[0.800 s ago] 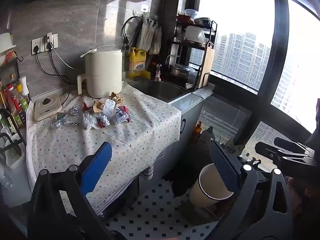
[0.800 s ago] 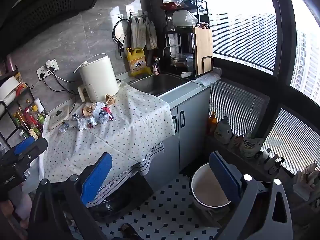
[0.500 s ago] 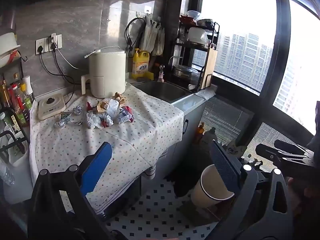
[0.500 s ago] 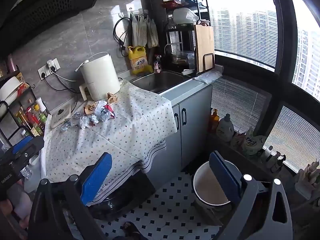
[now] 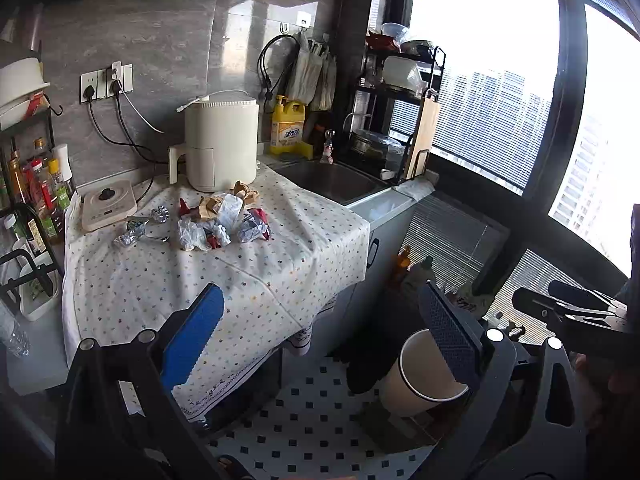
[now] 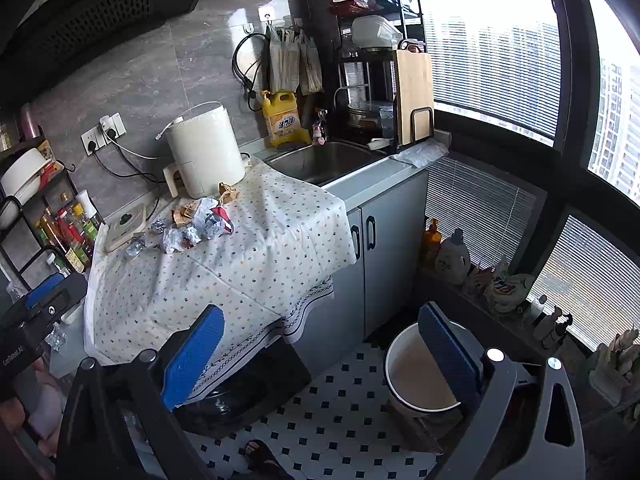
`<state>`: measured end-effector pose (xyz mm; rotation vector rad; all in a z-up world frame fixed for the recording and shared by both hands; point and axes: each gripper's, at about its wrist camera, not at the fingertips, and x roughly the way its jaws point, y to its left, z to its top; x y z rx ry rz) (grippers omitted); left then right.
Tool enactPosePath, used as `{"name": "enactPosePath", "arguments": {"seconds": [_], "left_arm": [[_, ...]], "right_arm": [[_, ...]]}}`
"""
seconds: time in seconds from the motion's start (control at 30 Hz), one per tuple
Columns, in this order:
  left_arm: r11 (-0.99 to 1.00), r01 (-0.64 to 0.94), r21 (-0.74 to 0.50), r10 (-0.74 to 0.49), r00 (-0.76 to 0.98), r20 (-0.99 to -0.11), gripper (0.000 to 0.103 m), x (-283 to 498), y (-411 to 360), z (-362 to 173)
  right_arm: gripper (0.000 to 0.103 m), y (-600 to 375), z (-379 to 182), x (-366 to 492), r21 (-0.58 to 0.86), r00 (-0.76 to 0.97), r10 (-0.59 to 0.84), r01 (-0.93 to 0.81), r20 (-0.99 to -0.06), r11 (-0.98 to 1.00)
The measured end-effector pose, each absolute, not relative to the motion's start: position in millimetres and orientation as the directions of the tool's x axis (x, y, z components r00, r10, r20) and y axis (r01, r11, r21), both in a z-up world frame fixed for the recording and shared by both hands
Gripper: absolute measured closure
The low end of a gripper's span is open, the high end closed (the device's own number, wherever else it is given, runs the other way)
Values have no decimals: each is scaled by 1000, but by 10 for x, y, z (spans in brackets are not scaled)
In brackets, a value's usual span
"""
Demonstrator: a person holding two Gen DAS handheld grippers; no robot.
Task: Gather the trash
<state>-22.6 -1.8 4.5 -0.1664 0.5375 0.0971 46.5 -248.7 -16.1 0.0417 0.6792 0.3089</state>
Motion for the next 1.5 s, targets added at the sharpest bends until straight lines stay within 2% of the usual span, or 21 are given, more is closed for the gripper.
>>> {"name": "enactPosePath", "arguments": {"seconds": [1.5], "left_arm": [[972, -184, -143, 83, 846, -528, 6, -454, -18, 66]], "right_arm": [[8, -2503, -146, 363, 159, 709, 341, -312, -617, 937]]}}
